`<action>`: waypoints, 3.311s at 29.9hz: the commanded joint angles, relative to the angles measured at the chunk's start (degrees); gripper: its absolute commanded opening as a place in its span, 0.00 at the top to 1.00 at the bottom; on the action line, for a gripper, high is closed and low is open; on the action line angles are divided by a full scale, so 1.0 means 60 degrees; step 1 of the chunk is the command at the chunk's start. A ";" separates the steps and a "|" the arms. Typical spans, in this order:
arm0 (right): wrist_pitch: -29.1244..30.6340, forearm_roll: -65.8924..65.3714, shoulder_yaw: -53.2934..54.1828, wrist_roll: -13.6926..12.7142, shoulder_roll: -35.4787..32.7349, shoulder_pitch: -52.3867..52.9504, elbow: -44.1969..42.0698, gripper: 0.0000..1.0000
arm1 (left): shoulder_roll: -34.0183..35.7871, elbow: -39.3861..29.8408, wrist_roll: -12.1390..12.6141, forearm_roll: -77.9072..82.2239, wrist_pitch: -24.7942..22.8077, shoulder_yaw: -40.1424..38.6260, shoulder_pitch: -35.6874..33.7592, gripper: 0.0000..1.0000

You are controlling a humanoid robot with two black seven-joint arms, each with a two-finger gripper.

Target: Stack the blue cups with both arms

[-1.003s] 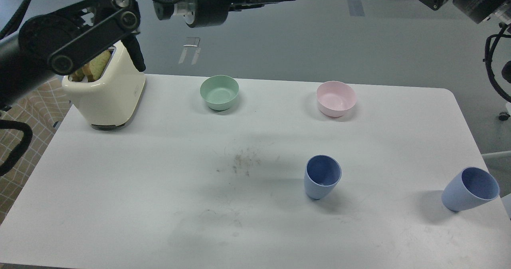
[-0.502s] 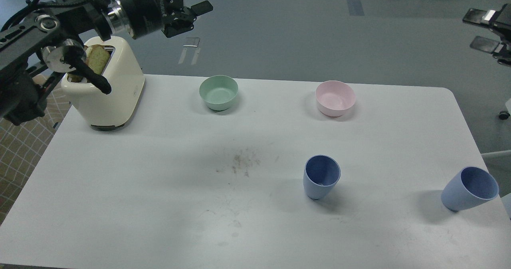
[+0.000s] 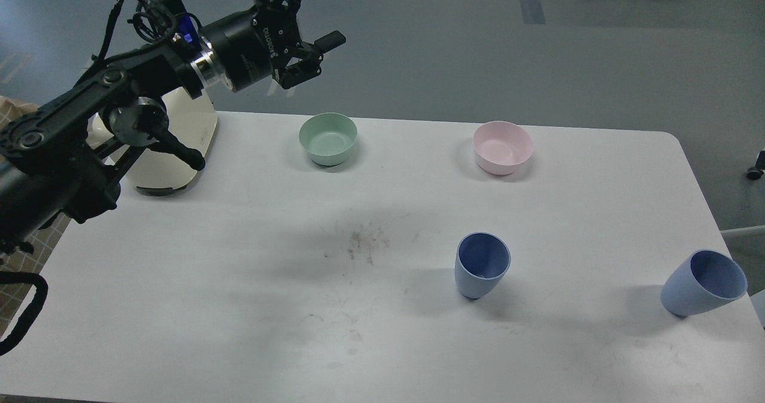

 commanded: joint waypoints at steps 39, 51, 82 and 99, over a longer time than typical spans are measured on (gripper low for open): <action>0.0001 -0.0307 -0.1775 0.0083 0.1466 -0.0794 -0.1554 0.01 | -0.0768 -0.0074 0.0062 0.0044 -0.0001 -0.0891 0.0764 0.02; -0.0257 -0.0307 -0.1731 0.0083 0.2433 -0.1380 -0.2243 0.22 | -0.0797 -0.0089 0.0062 0.0044 -0.0001 -0.1082 0.1086 0.02; 0.0001 -0.1872 -0.1394 0.0068 0.1100 0.1779 0.0333 1.00 | -0.0928 -0.0323 0.0076 0.0044 -0.0001 -0.1287 0.1086 0.02; 0.0001 -0.2329 -0.1847 -0.0049 0.4907 0.5019 -0.0045 1.00 | -0.0900 -0.0323 0.0237 0.0073 -0.0001 -0.1272 0.1072 0.02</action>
